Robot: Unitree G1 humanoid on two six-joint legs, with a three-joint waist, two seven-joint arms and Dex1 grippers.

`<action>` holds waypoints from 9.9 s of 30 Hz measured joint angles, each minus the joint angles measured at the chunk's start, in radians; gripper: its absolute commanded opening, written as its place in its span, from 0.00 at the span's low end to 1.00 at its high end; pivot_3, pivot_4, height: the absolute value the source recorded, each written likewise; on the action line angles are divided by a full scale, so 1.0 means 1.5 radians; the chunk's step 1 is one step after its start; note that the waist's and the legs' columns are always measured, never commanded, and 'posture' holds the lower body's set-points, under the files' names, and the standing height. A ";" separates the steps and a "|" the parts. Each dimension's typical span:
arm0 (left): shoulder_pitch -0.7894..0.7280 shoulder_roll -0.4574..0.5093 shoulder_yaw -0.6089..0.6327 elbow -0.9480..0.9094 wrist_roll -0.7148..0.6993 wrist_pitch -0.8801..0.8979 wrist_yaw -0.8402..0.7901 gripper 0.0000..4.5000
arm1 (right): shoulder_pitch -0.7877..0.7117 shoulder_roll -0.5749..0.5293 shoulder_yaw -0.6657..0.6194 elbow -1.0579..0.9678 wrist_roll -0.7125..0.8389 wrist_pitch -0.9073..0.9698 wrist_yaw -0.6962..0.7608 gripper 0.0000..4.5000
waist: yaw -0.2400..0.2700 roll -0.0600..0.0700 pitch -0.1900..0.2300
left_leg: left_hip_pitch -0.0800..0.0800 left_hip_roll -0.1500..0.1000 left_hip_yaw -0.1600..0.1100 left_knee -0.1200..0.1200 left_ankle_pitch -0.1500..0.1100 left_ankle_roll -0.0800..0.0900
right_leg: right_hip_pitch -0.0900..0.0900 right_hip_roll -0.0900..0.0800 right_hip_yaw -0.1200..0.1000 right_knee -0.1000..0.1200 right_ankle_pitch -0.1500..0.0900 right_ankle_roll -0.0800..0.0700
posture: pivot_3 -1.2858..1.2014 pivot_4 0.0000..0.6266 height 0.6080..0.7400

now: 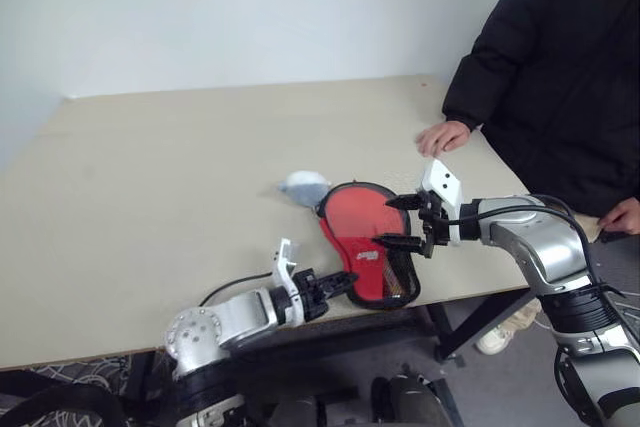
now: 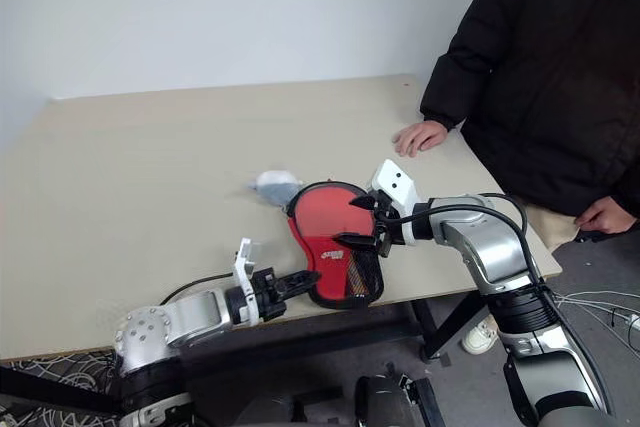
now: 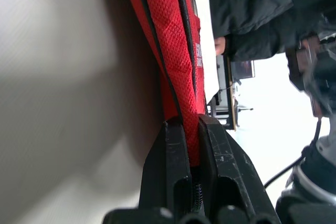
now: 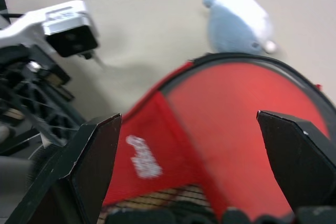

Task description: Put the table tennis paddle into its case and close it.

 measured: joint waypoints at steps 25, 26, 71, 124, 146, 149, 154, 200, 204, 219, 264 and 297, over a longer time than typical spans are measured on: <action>0.263 0.308 -0.293 -0.138 -0.445 -0.385 0.249 0.01 | -0.016 0.016 0.012 0.031 -0.002 -0.013 0.007 1.00 | 0.008 -0.001 0.001 | 0.009 -0.003 0.000 -0.004 -0.001 -0.004 | 0.001 0.000 0.004 0.008 -0.003 -0.004 | 0.52 0.00 1.00; 0.256 0.308 -0.298 -0.138 -0.445 -0.392 0.248 0.07 | -0.017 0.017 0.013 0.031 -0.002 -0.013 0.007 1.00 | 0.008 -0.001 0.001 | 0.009 -0.003 0.000 -0.004 -0.001 -0.003 | 0.001 0.000 0.004 0.008 -0.003 -0.004 | 0.52 0.00 1.00; 0.015 0.485 -0.221 -0.034 0.114 -0.542 -0.280 1.00 | -0.024 0.255 0.084 0.253 -0.104 -0.116 -0.134 1.00 | 0.002 0.001 0.002 | 0.004 0.003 0.000 -0.007 0.006 -0.010 | -0.006 0.012 0.009 0.010 -0.002 -0.005 | 0.52 0.00 1.00; -0.243 0.211 -0.275 0.334 0.606 -0.707 -0.318 0.16 | 0.002 0.292 0.081 0.254 -0.116 -0.089 -0.145 1.00 | 0.005 -0.003 0.000 | 0.009 0.002 -0.002 -0.004 0.005 -0.006 | -0.001 0.013 0.013 0.013 -0.001 -0.006 | 0.52 0.00 1.00; -0.309 0.181 -0.274 0.420 0.641 -0.729 -0.331 0.16 | -0.018 0.342 0.065 0.383 -0.134 -0.239 -0.208 1.00 | 0.005 -0.003 0.000 | 0.009 0.000 -0.004 -0.002 0.006 -0.005 | 0.001 0.013 0.015 0.013 -0.001 -0.006 | 0.52 0.00 1.00; -0.309 0.179 -0.273 0.419 0.643 -0.729 -0.330 0.16 | -0.022 0.349 0.057 0.408 -0.134 -0.271 -0.209 1.00 | 0.005 -0.003 0.000 | 0.009 0.000 -0.004 -0.002 0.006 -0.004 | 0.001 0.013 0.016 0.013 -0.001 -0.006 | 0.52 0.00 1.00; -0.308 0.174 -0.271 0.418 0.645 -0.728 -0.328 0.16 | -0.020 0.355 0.054 0.435 -0.142 -0.319 -0.210 1.00 | 0.005 -0.003 0.000 | 0.010 0.000 -0.004 -0.002 0.006 -0.003 | 0.002 0.013 0.020 0.014 -0.001 -0.006 | 0.52 0.00 1.00; -0.308 0.150 -0.267 0.411 0.660 -0.729 -0.324 0.15 | -0.019 0.332 0.057 0.395 -0.159 -0.241 -0.161 0.01 | 0.005 -0.005 -0.002 | 0.010 -0.001 -0.005 -0.002 0.005 0.001 | 0.003 0.012 0.023 0.014 -0.001 -0.006 | 0.52 0.00 1.00; -0.308 0.150 -0.267 0.411 0.660 -0.729 -0.324 0.15 | -0.020 0.332 0.059 0.398 -0.161 -0.240 -0.161 0.01 | 0.005 -0.005 -0.002 | 0.010 -0.001 -0.005 -0.002 0.005 0.001 | 0.003 0.012 0.023 0.014 -0.001 -0.006 | 0.52 0.00 1.00; -0.399 0.199 -0.230 0.586 0.661 -0.786 -0.331 0.15 | -0.026 0.333 0.068 0.399 -0.177 -0.235 -0.160 0.01 | 0.004 -0.006 -0.002 | 0.010 -0.001 -0.005 -0.001 0.005 0.001 | 0.003 0.013 0.022 0.014 -0.001 -0.006 | 0.52 0.00 1.00; -0.689 0.103 -0.213 1.006 0.767 -0.984 -0.303 0.15 | -0.025 0.337 0.072 0.388 -0.185 -0.217 -0.152 0.01 | 0.002 -0.007 -0.003 | 0.010 -0.001 -0.005 -0.002 0.005 0.001 | 0.003 0.013 0.022 0.014 -0.001 -0.006 | 0.52 0.00 1.00; -0.617 0.164 -0.391 0.867 0.867 -0.931 -0.801 0.15 | -0.024 0.338 0.078 0.382 -0.190 -0.214 -0.151 0.01 | -0.001 -0.007 -0.003 | 0.010 -0.001 -0.004 -0.002 0.004 0.003 | 0.003 0.013 0.023 0.014 -0.001 -0.006 | 0.52 0.00 1.00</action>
